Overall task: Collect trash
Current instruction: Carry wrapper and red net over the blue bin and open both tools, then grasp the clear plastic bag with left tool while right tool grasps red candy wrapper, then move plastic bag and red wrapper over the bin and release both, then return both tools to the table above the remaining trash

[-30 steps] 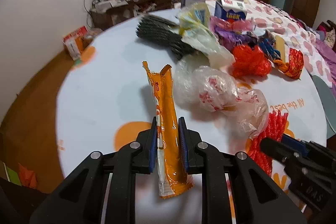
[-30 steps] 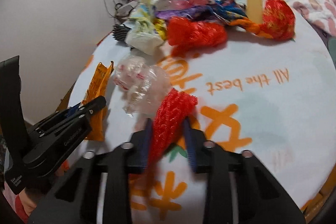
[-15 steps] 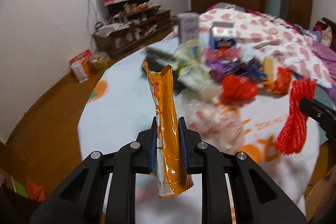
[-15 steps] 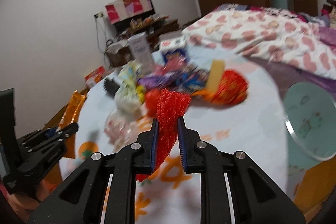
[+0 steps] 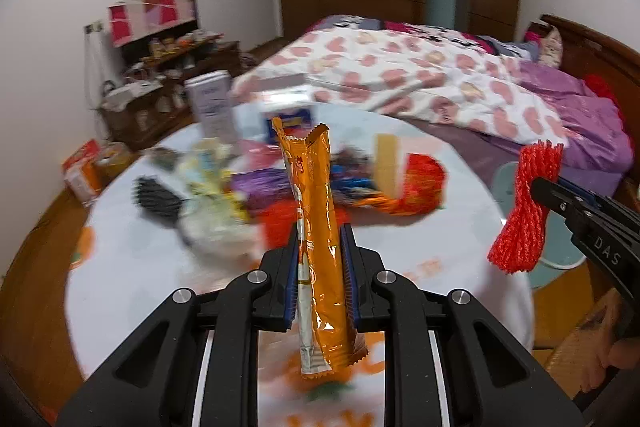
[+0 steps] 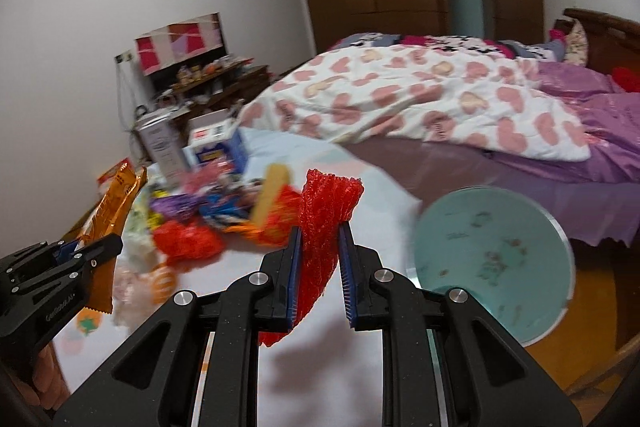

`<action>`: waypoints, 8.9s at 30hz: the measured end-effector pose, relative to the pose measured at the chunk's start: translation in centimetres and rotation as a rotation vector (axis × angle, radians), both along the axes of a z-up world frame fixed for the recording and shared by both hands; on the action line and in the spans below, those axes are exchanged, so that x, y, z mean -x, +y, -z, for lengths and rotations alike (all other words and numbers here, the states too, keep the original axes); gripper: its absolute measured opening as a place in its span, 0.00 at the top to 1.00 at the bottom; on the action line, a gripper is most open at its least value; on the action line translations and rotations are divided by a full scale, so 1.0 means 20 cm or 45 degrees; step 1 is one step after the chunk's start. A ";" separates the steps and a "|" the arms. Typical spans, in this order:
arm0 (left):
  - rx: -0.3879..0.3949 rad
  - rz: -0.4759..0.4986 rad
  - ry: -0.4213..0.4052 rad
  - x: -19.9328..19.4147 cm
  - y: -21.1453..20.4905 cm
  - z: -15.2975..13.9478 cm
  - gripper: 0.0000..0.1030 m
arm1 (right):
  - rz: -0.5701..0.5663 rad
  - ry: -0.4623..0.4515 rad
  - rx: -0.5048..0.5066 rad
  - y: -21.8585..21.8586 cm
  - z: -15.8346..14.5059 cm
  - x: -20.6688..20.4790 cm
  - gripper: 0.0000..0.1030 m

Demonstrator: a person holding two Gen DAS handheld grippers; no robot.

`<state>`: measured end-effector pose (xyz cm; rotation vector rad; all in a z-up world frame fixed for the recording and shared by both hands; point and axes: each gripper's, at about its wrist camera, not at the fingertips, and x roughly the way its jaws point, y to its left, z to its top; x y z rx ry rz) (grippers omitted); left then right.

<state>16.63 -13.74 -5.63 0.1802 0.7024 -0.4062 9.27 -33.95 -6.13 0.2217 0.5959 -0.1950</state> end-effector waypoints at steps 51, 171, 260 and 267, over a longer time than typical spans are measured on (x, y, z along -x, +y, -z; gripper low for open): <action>-0.193 0.536 0.196 0.03 -1.36 0.36 0.77 | 0.379 0.292 -0.006 -0.95 0.35 0.14 0.76; -0.002 0.166 0.017 0.05 -0.21 0.12 0.73 | 0.270 -0.038 -0.001 -0.25 0.01 0.08 0.71; -0.105 0.078 0.074 -0.06 -0.47 0.21 0.06 | 0.408 0.005 0.080 -0.35 0.10 0.11 0.24; -0.085 -0.063 0.118 -0.15 -0.23 0.24 0.06 | 0.323 0.013 0.077 -0.17 0.10 0.00 0.24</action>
